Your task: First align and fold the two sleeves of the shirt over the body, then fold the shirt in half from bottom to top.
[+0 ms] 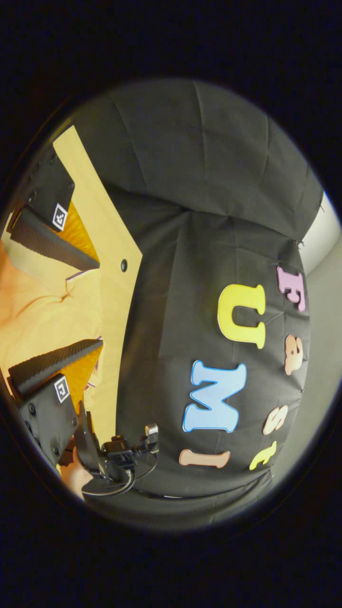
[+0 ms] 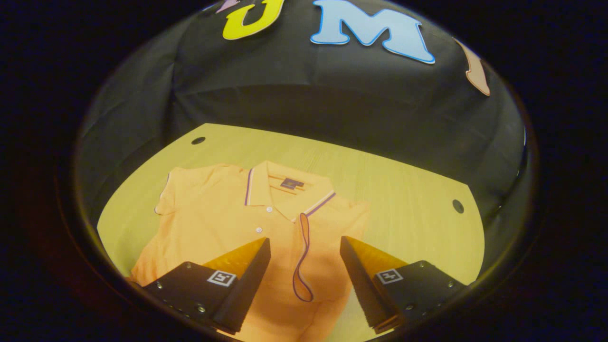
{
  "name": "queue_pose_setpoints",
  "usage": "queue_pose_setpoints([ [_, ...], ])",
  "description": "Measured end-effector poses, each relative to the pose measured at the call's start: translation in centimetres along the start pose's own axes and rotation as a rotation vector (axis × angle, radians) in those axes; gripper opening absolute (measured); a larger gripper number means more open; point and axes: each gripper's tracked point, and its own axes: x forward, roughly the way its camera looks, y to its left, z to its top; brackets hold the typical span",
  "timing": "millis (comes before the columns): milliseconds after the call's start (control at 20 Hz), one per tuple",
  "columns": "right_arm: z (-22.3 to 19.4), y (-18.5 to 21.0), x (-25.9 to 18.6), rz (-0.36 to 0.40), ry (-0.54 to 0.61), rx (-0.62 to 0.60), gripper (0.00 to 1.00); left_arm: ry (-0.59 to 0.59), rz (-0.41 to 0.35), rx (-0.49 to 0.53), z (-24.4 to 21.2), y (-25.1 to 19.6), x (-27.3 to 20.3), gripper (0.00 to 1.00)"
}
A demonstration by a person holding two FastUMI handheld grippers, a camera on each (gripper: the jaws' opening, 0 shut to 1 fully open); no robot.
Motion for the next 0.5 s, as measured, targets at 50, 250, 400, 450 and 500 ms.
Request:
queue_pose_setpoints([
  [50, 0.4, 0.0, -0.7, -0.002, -0.013, 0.005, 0.95, 0.006, -0.004, 0.000, -0.4, 0.0, 0.4, 0.95],
  [250, 1.8, 0.0, -3.8, -0.007, -0.067, 0.032, 0.96, 0.028, -0.010, -0.009, -1.6, 0.5, 2.3, 0.94],
  [400, 2.6, -0.1, -6.4, -0.024, -0.105, 0.061, 0.96, 0.037, -0.003, -0.009, -2.6, 1.4, 4.3, 0.95],
  [450, 2.9, 0.1, -7.3, -0.024, -0.118, 0.077, 0.96, 0.039, 0.003, -0.007, -2.9, 1.9, 5.1, 0.97],
  [500, 3.1, 0.2, -8.2, -0.024, -0.132, 0.092, 0.96, 0.042, 0.007, -0.005, -3.2, 2.3, 6.0, 0.97],
])
